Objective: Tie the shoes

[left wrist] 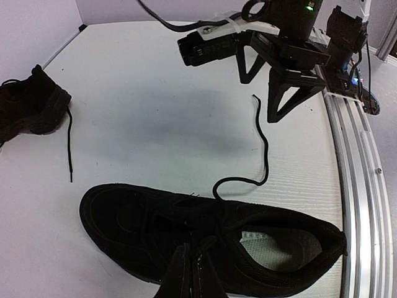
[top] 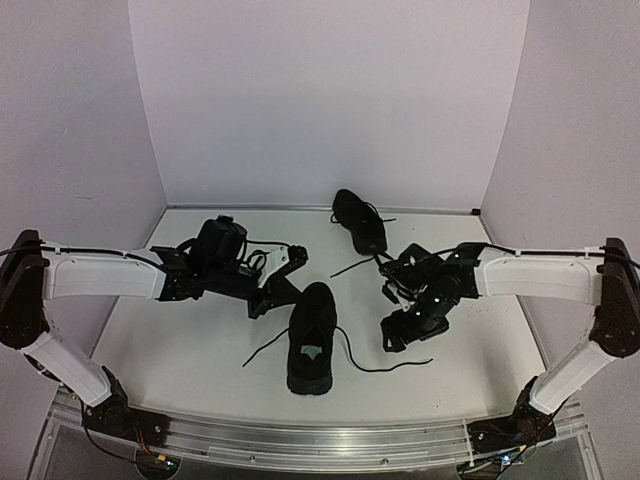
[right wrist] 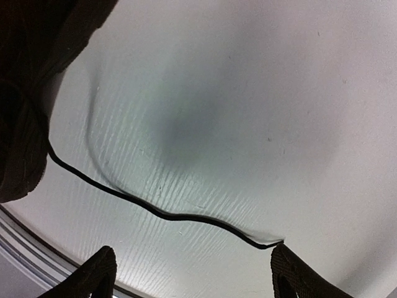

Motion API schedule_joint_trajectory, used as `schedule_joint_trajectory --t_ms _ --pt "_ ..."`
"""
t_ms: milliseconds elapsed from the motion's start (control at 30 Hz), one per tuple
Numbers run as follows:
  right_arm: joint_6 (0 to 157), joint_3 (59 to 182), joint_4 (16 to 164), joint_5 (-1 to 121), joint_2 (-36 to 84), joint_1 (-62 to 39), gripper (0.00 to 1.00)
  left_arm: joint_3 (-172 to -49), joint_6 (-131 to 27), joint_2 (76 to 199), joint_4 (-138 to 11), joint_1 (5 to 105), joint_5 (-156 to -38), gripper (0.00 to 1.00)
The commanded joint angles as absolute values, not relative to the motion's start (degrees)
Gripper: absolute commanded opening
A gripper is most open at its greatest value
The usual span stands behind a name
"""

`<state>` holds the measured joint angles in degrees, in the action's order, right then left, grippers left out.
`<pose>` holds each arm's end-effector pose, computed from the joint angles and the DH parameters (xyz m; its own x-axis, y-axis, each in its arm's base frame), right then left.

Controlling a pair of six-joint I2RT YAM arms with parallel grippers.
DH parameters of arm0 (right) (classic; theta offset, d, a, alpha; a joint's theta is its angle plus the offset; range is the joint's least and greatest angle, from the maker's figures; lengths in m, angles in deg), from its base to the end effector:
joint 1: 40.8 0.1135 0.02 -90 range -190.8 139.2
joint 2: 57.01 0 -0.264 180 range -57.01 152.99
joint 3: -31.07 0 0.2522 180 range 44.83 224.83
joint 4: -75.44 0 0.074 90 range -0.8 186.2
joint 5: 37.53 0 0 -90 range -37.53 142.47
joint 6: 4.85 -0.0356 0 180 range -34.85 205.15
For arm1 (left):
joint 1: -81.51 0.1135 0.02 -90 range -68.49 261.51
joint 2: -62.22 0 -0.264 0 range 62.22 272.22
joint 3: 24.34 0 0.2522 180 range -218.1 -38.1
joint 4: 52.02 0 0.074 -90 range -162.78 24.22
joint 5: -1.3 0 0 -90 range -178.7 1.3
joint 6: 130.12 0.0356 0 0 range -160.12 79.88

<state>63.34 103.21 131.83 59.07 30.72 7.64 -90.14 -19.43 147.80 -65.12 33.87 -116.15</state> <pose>0.1869 0.2169 0.2055 -0.8706 -0.4257 -0.2466 -0.4776 0.8515 0.2164 0.2073 -0.2517 0.2340 -0.0184 0.4855 -0.8741 0.9867 0.1500 0.0626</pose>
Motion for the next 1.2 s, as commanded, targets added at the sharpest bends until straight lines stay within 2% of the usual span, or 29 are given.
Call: schedule_joint_trajectory --t_ms 0,400,667,900,1167 --pt "47.6 93.7 121.7 62.3 21.6 7.7 0.83 -92.0 -20.1 148.4 -61.5 33.7 -117.6 0.00" --pt "42.3 84.5 109.8 64.5 25.4 7.7 0.84 -92.6 -19.5 149.1 -61.9 33.7 -116.9 0.00" --pt "46.9 87.1 107.6 62.5 33.2 5.0 0.82 -92.4 -19.6 149.3 -61.7 33.7 -117.2 0.00" --pt "52.7 95.4 106.9 62.7 39.5 0.4 0.77 -91.9 -19.9 149.4 -60.5 33.7 -117.6 0.00" --pt "50.7 96.9 109.0 60.4 36.7 0.4 0.62 -91.0 -20.1 148.6 -60.1 33.7 -117.1 0.00"
